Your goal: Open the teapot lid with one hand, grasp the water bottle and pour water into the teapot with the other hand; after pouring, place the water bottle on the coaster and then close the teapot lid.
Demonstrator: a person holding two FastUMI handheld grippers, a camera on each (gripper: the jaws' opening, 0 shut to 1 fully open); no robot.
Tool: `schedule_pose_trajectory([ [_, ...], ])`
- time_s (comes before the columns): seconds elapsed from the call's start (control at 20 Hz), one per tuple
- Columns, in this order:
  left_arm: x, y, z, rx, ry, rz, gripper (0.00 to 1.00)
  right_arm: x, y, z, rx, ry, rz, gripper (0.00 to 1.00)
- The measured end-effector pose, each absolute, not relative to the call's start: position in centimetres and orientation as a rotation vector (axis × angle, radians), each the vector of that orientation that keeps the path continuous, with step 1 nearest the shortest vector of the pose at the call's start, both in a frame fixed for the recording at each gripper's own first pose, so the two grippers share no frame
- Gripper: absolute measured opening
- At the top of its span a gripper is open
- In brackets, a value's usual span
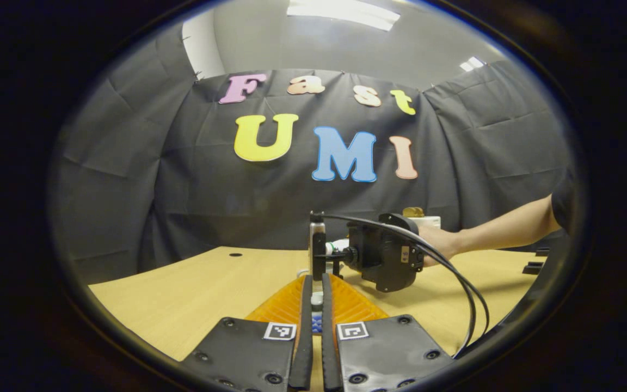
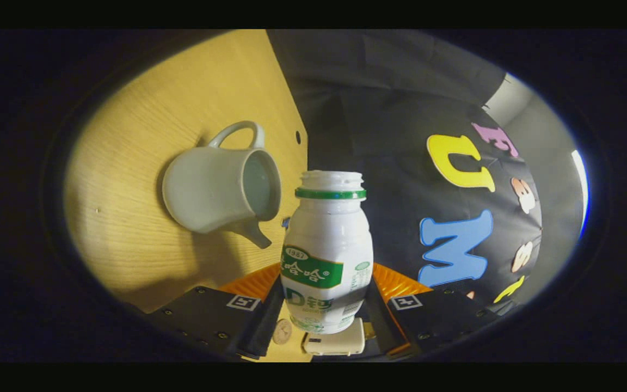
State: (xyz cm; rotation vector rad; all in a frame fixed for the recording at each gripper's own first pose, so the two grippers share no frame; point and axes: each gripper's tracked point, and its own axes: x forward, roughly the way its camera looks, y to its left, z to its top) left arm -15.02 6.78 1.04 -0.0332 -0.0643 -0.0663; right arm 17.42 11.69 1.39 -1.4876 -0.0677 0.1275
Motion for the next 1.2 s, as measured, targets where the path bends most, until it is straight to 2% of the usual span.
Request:
schedule_pose_trajectory([
  [0.05, -14.9, 6.9, 1.0, -0.038, -0.061, -0.064, 0.13, 17.5, 11.6, 1.4, -1.447, -0.063, 0.13, 0.72],
  [0.1, -14.7, 7.0, 0.8, -0.045, -0.059, -0.063, 0.17, 17.5, 11.5, 1.4, -1.413, -0.059, 0.128, 0.72],
  [0.2, -14.3, 6.9, 1.0, -0.061, -0.061, -0.067, 0.13, 17.4, 11.1, 1.7, -1.367, -0.056, 0.117, 0.72],
  [0.45, -11.9, 6.0, 3.3, -0.076, -0.101, -0.099, 0.16, 17.1, 9.4, 2.6, -1.229, -0.063, 0.106, 0.72],
  [0.5, -10.7, 5.8, 4.1, -0.082, -0.118, -0.106, 0.17, 16.8, 8.8, 2.9, -1.171, -0.061, 0.102, 0.72],
  [0.6, -8.2, 5.8, 5.3, -0.078, -0.147, -0.103, 0.13, 16.3, 7.8, 3.4, -1.037, -0.057, 0.097, 0.72],
  [0.7, -5.5, 5.2, 6.1, -0.059, -0.162, -0.103, 0.17, 15.9, 6.8, 4.1, -0.903, -0.052, 0.084, 0.72],
  [1.15, 6.9, 3.8, 3.1, 0.008, -0.04, -0.102, 0.17, 13.9, 1.4, 6.6, -0.315, -0.068, 0.092, 0.72],
  [1.2, 8.0, 3.8, 2.7, 0.017, -0.029, -0.099, 0.13, 13.6, 0.7, 6.8, -0.282, -0.062, 0.092, 0.72],
])
